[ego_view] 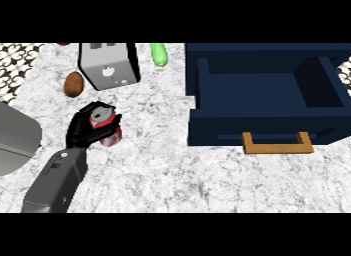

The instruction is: Pick up the can, place it into the drawer and close the drawer

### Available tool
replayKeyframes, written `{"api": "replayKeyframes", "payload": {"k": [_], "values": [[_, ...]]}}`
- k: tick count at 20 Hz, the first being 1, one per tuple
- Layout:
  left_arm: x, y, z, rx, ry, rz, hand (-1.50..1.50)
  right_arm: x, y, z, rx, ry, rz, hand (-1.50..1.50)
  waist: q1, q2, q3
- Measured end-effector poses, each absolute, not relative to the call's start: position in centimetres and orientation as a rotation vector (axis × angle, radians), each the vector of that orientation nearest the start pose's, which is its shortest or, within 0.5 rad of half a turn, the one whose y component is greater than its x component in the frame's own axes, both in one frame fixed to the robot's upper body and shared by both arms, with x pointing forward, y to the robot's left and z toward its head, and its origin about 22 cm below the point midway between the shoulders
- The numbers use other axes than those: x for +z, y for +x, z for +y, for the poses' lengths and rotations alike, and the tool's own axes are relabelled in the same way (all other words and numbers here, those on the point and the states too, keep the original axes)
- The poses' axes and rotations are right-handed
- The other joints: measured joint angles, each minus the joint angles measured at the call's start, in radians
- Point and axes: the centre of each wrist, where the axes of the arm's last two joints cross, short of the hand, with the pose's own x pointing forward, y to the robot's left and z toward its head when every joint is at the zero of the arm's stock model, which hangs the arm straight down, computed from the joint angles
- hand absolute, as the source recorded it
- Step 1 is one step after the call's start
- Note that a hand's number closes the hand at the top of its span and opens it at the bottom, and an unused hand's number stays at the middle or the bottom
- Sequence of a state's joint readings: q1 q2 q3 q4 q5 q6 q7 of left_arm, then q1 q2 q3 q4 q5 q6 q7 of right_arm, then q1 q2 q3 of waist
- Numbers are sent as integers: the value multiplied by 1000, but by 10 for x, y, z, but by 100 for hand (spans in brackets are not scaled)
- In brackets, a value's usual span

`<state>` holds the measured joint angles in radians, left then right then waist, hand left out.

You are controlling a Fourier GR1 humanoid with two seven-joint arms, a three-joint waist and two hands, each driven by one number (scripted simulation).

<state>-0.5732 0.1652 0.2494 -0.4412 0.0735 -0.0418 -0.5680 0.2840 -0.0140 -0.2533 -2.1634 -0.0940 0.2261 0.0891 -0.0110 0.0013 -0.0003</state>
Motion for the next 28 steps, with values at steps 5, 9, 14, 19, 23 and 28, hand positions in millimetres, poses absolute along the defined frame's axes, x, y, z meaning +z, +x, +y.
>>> {"api": "replayKeyframes", "payload": {"k": [5,9,14,19,23,28], "values": [[-79,342,263,58,8,-1602,150,96,144,-302,-12,-167,-1815,-150,2,-1,0],[-80,329,267,92,29,-1617,150,94,145,-306,-18,-169,-1815,-150,11,-4,1],[-67,314,269,125,43,-1643,150,97,143,-304,-25,-172,-1810,-150,16,-5,1],[-32,312,254,83,24,-1669,150,94,143,-305,-35,-182,-1815,-150,15,-5,1],[0,319,232,34,7,-1705,150,96,141,-304,-40,-174,-1822,-150,12,-5,1],[45,324,202,-15,-8,-1748,150,96,133,-303,-37,-177,-1828,-150,9,-4,1]]}}
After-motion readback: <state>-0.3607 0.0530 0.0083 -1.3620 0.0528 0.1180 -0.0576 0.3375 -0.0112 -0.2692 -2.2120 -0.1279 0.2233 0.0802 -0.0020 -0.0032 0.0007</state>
